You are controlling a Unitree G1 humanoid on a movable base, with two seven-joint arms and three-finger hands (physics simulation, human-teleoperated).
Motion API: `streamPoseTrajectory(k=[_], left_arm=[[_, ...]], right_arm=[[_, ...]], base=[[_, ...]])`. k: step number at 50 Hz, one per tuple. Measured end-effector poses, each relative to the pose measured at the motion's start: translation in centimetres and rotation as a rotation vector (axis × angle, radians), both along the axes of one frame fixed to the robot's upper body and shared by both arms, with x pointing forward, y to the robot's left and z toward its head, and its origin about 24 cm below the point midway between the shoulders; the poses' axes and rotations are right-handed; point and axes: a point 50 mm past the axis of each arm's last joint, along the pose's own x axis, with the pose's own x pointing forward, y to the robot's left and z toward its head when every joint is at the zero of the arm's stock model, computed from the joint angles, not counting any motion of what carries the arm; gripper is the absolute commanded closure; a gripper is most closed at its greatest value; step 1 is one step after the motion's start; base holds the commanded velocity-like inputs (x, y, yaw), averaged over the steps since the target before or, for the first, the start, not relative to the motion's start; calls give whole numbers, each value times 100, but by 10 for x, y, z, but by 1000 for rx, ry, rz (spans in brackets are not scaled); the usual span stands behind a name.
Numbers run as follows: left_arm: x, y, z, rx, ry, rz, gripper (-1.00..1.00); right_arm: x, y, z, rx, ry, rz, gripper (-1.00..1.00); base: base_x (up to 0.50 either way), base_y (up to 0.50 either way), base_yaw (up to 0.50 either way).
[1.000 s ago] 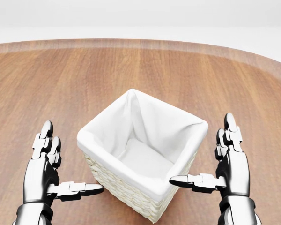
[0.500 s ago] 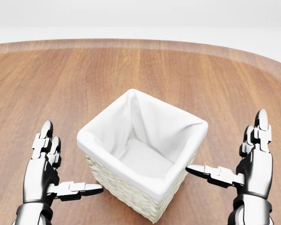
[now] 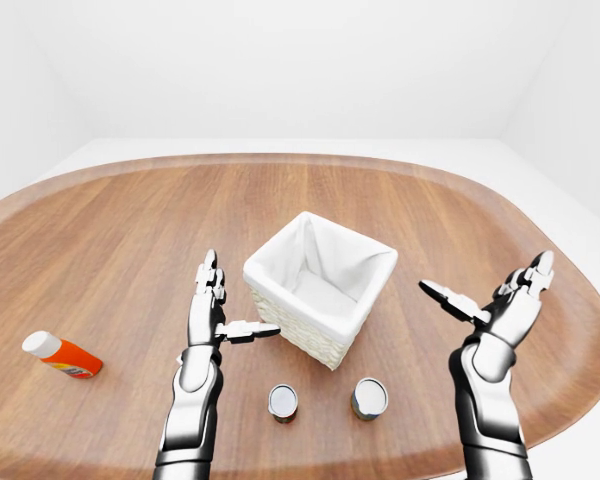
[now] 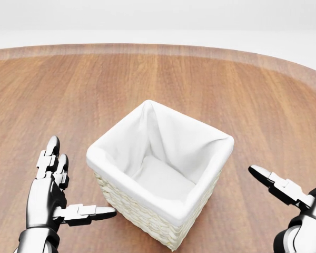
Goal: Pick up the alphabet soup and the cream cheese box, and put them in the basket.
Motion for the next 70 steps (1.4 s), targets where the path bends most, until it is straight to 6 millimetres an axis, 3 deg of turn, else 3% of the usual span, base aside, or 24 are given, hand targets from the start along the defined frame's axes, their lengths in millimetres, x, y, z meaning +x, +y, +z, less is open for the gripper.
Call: streamPoseTrajectory(k=[40, 70], left_arm=[[0, 0, -1, 4, 6, 5, -100], [-1, 0, -2, 13, 12, 6, -100]], right_arm=[[-30, -44, 6, -1, 11, -188, -100], [-35, -49, 4, 11, 12, -207, -100]], base=[[0, 0, 0], [0, 0, 0]])
